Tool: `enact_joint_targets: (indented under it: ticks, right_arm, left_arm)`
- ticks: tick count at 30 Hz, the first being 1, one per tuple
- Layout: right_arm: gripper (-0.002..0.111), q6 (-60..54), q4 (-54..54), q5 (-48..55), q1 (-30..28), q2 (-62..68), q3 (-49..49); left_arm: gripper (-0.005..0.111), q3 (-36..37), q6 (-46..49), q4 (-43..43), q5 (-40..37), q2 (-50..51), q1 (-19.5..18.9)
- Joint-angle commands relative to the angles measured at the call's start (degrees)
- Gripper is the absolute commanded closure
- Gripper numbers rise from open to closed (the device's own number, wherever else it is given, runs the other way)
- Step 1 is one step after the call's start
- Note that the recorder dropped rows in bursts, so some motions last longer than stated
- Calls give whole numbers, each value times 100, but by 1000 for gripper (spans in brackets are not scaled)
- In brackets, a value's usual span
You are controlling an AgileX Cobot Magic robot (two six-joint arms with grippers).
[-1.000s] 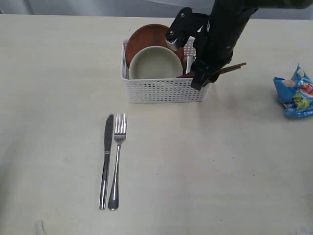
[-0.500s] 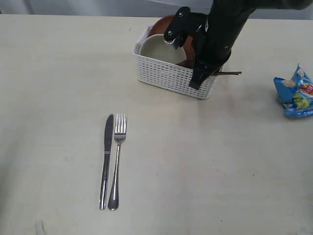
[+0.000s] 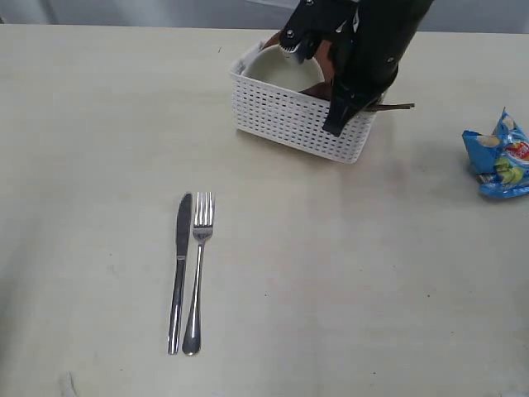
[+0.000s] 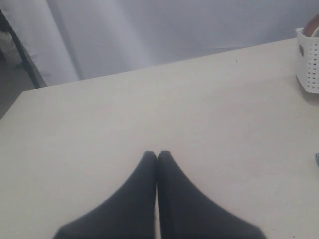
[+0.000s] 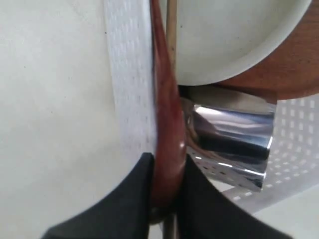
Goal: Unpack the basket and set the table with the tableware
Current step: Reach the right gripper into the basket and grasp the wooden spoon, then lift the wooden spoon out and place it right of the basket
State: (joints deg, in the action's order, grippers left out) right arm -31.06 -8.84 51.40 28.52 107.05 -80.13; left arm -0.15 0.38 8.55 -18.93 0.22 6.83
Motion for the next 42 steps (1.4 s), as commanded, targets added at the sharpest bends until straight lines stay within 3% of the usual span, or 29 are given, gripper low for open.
enact_joint_targets:
  ticks: [1, 15, 17, 21, 23, 42]
  right_arm:
    - [109, 18, -33, 176, -28, -25, -38]
    - [107, 18, -33, 273, -28, 227, -38]
    - [99, 18, -33, 273, -28, 227, -38]
    - [69, 55, -33, 273, -28, 227, -38]
    - [64, 108, -33, 287, -28, 227, -49]
    - [66, 137, -42, 136, -28, -127, -58]
  left_arm:
    - [107, 15, -38, 26, 58, -22, 40]
    - [107, 15, -38, -23, 58, -22, 40]
    - [107, 15, -38, -23, 58, -22, 40]
    - [107, 15, -38, -23, 58, -22, 40]
    - [107, 15, -38, -23, 58, -22, 40]
    - [107, 15, -38, -23, 58, -22, 40]
